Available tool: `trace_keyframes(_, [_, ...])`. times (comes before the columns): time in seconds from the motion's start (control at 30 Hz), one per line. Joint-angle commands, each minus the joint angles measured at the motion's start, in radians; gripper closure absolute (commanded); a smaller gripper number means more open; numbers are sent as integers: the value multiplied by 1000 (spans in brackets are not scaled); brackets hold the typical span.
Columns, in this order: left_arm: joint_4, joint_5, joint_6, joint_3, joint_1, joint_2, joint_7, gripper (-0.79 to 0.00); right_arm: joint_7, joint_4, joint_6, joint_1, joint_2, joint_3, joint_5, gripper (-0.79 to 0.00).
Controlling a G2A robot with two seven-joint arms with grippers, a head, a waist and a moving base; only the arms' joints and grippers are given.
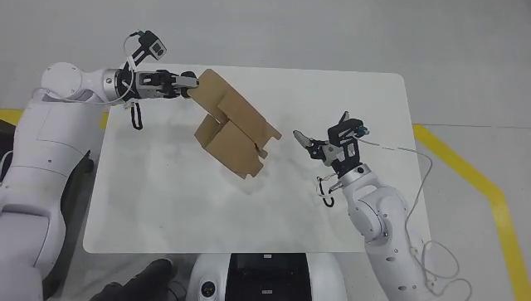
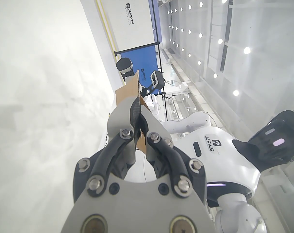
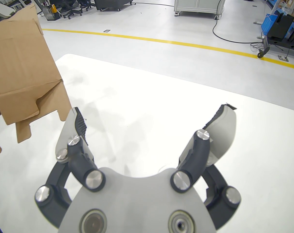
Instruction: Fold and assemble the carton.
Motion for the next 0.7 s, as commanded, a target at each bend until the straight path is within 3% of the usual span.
trace_keyframes(0.0, [0, 0, 0, 0, 0, 0, 0, 0, 0, 0, 0, 0, 0, 0, 0, -785])
trace_keyframes(0.53, [0, 0, 0, 0, 0, 0, 0, 0, 0, 0, 0, 0, 0, 0, 0, -785])
trace_keyframes(0.57, [0, 0, 0, 0, 0, 0, 0, -360, -1, 0, 1, -1, 0, 0, 4, -785])
trace_keyframes(0.63, [0, 0, 0, 0, 0, 0, 0, -289, -1, -4, -15, -8, -1, -2, 69, -785])
trace_keyframes(0.67, [0, 0, 0, 0, 0, 0, 0, -65, 9, -6, -40, -11, -1, 2, 138, -785])
